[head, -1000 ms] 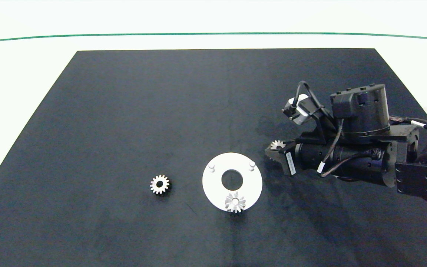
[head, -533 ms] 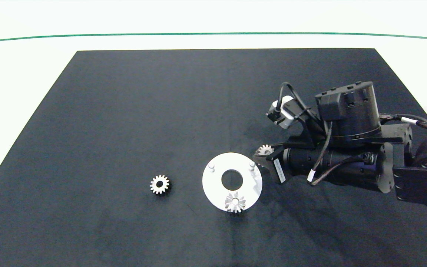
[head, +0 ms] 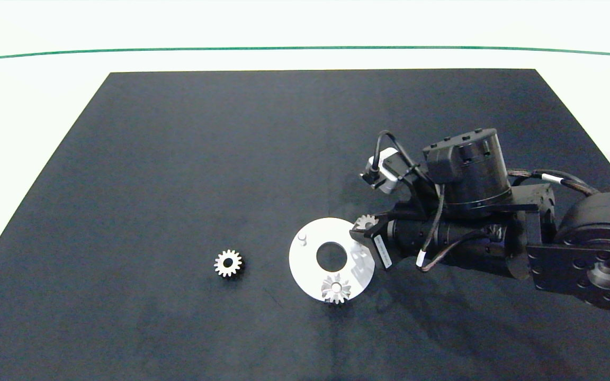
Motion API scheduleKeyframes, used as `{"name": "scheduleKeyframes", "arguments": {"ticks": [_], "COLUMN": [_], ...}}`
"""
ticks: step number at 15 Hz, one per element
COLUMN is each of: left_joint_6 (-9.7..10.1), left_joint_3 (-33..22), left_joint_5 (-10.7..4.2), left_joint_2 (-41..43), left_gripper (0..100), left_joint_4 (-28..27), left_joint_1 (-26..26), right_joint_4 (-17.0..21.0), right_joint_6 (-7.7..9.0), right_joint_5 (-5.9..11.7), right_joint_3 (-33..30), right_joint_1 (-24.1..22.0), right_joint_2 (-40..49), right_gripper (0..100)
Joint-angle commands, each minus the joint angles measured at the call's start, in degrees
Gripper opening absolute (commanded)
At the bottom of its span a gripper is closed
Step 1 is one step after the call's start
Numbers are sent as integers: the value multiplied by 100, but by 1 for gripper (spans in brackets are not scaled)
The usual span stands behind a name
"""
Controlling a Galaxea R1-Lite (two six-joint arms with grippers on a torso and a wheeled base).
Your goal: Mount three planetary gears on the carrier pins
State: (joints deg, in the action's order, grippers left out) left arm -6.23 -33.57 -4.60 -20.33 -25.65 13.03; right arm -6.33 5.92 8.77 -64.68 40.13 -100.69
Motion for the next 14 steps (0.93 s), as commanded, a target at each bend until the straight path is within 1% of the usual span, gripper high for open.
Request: {"name": "scheduleKeyframes", "arguments": {"ticks": [1,13,14], "left_joint_6": [-1,-1,-1], "left_joint_3": [9,-9,-9], "left_joint_5": [-6,-6,-6], "left_joint_2": [3,-23,-41], "left_gripper": [100,100,100], "left_joint_4": [-19,-10,-10], "left_joint_1": [6,6,6], "right_joint_4": [-18,-18,-9], "right_joint_6": [5,-4,-4], "right_joint_5": [2,-6,-6], "right_joint_3": [-18,-194,-185], "right_joint_1": [3,56,56], "right_joint_2": [-170,-328,-328], "right_gripper": [16,16,100]}}
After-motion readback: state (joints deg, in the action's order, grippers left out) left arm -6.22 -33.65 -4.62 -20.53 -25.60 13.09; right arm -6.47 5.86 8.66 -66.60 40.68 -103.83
